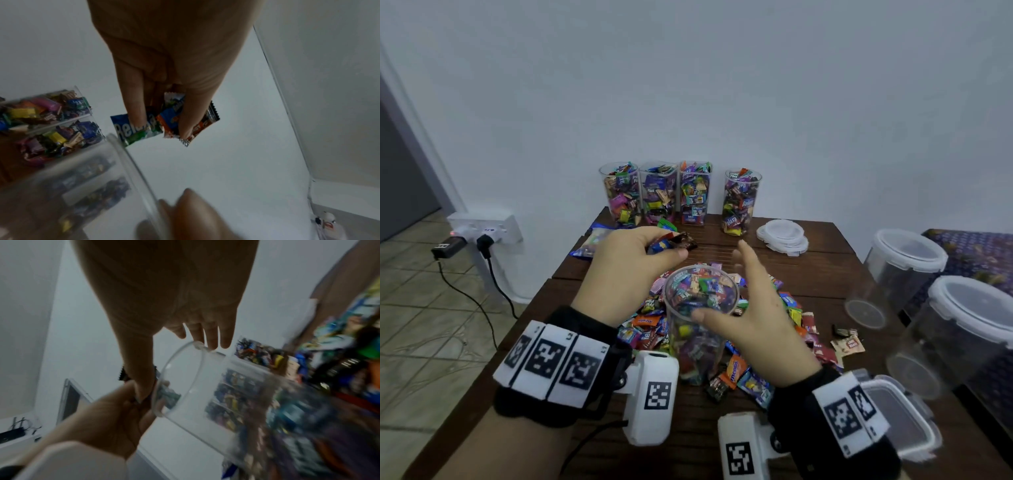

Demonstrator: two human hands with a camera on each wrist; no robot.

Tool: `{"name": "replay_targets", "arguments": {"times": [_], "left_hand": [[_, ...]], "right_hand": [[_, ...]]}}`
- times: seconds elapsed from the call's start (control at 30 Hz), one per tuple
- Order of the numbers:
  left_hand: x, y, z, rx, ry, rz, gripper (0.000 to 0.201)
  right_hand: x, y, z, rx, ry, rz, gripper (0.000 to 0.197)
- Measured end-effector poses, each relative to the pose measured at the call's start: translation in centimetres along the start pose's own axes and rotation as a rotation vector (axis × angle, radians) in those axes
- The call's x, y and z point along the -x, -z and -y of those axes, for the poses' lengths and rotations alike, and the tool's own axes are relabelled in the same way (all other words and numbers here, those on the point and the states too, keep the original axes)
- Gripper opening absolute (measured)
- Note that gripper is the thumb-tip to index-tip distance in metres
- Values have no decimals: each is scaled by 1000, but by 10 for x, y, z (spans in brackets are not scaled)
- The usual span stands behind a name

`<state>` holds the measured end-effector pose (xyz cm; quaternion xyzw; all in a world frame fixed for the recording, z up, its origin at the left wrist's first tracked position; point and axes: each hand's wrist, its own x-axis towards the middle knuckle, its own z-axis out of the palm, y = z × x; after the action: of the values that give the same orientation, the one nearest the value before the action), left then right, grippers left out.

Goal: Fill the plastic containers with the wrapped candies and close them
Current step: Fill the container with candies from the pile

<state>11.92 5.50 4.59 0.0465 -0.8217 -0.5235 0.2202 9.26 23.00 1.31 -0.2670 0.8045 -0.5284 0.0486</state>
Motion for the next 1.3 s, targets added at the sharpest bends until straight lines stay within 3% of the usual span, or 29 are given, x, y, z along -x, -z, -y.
{"name": "replay_targets", "arguments": {"times": [0.07, 0.2, 0.37, 0.5, 0.73, 0.87, 1.03, 1.2, 1.3], "left_hand": [[1, -2, -3, 14, -5, 56, 10], [4, -10, -6, -37, -23, 194, 8], [5, -14, -4, -62, 4, 295, 10], [4, -12, -4, -88, -34, 299, 24], [3, -13, -4, -42, 29, 320, 24], [3, -13, -2, -18, 0, 253, 21], [-5, -5, 6, 40, -10, 70, 17], [-28, 26, 47, -65, 168, -66, 9], [-41, 37, 77, -243, 329, -24, 24]], "right_hand": [[3, -8, -10, -170, -71, 89, 119], [3, -24, -35, -342, -93, 92, 126], [3, -31, -45, -337, -19, 30, 80], [3, -29, -45, -311, 8, 18, 74], [3, -27, -46, -275, -6, 26, 69], [4, -27, -44, -289, 2, 29, 69], [6, -21, -44, -241, -7, 74, 70], [2, -4, -47, -1, -74, 239, 78], [-9, 11, -51, 166, -162, 263, 85]]}}
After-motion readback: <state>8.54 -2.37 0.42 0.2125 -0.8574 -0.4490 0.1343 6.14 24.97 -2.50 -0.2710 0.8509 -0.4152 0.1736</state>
